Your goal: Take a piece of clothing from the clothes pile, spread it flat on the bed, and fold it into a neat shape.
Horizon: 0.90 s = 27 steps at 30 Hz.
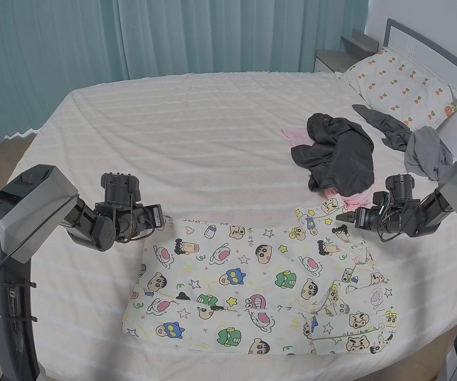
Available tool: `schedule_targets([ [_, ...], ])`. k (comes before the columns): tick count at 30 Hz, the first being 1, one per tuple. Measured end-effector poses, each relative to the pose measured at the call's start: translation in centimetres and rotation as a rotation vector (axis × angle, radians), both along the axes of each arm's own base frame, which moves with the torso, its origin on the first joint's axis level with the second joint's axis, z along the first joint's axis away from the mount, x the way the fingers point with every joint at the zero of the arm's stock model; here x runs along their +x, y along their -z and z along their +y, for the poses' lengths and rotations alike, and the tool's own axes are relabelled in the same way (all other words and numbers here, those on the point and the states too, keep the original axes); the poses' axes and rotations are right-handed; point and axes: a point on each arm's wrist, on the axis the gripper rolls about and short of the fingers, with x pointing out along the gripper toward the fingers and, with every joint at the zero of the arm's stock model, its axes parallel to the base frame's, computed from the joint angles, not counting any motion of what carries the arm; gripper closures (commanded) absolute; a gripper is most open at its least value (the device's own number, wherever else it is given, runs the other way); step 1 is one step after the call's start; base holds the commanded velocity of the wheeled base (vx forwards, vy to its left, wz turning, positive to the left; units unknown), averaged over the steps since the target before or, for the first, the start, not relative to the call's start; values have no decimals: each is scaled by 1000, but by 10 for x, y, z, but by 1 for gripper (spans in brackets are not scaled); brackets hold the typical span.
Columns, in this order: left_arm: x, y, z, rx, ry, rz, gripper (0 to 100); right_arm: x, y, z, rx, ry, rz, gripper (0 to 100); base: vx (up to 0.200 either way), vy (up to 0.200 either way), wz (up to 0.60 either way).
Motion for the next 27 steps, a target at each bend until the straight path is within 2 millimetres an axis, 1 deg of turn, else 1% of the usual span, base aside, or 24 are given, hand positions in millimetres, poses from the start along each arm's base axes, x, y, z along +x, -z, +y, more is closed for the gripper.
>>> schedule_targets([
  [3,-1,2,0,-1,1,7,100,8,10,-1,-6,-39,20,0,0,0,0],
  [4,-2,2,0,-1,2,9,100,11,13,0,-6,-48,28,100,0,0,0],
  [10,-4,4,0,0,3,18,100,16,23,10,18,-114,45,100,0,0,0],
  [13,-4,5,0,0,2,21,100,15,24,16,39,-152,49,100,0,0,0],
  [16,-5,6,0,1,2,24,100,14,23,16,58,-175,49,100,0,0,0],
  [19,-6,6,1,2,2,27,100,14,21,14,86,-195,46,100,0,0,0],
  [27,-11,3,2,-3,5,35,100,7,11,-2,146,-230,7,100,0,0,0],
])
